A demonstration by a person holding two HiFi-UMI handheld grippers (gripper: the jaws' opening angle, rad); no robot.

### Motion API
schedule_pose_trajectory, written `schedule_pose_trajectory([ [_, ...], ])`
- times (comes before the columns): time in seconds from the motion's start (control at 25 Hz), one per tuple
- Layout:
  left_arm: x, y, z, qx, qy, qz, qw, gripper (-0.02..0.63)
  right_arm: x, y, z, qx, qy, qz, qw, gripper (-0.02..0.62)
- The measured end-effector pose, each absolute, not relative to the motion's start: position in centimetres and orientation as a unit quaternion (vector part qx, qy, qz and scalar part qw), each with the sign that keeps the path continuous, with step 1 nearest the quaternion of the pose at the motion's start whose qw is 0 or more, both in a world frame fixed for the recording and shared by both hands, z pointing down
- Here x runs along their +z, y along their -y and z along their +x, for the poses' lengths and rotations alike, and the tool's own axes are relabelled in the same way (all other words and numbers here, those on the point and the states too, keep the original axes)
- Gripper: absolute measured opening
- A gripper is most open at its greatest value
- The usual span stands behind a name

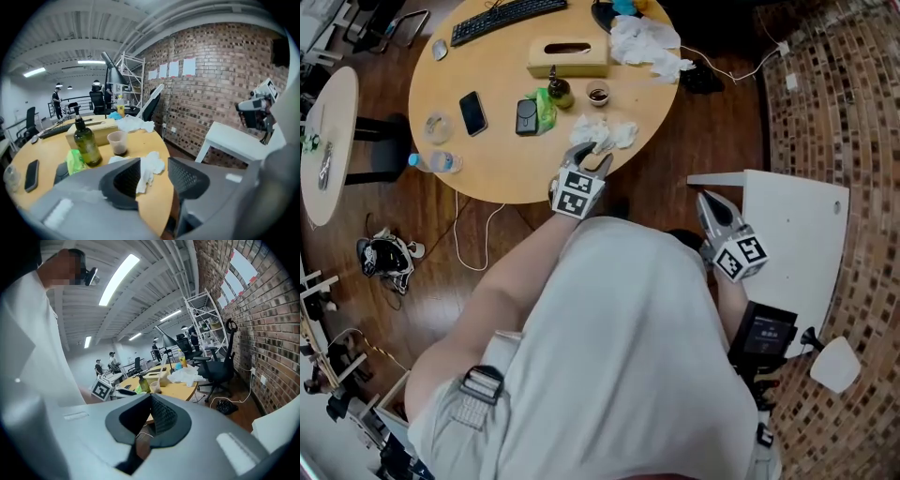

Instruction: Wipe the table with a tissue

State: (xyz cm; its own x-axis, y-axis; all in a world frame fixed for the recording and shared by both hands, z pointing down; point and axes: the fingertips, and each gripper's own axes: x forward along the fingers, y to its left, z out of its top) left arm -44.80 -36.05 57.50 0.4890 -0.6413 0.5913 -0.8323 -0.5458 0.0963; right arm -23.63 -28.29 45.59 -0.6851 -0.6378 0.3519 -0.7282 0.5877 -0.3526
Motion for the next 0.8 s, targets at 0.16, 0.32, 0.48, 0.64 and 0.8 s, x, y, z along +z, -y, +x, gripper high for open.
schedule_pose_trajectory([
  [0.16,59.8,37.3,-46.5,0.291,0.479,0.810,0.174,0.336,45.5,28.7,-23.2,0.246,0.878,0.398,0.101,0.005],
  [0.32,62.5,39.0,-47.3,0.318,0.502,0.781,0.193,0.413,45.6,28.8,-23.2,0.252,0.874,0.404,0.103,0.005],
  [0.48,65.0,39.8,-47.5,0.339,0.504,0.765,0.216,0.403,46.2,28.2,-22.3,0.264,0.865,0.414,0.105,0.005],
  [0.64,66.8,39.5,-48.1,0.363,0.494,0.754,0.236,0.274,46.6,28.0,-21.1,0.279,0.849,0.438,0.095,0.005],
  [0.8,67.2,39.6,-48.4,0.370,0.483,0.758,0.233,0.142,46.9,27.4,-21.1,0.286,0.847,0.439,0.092,0.005],
])
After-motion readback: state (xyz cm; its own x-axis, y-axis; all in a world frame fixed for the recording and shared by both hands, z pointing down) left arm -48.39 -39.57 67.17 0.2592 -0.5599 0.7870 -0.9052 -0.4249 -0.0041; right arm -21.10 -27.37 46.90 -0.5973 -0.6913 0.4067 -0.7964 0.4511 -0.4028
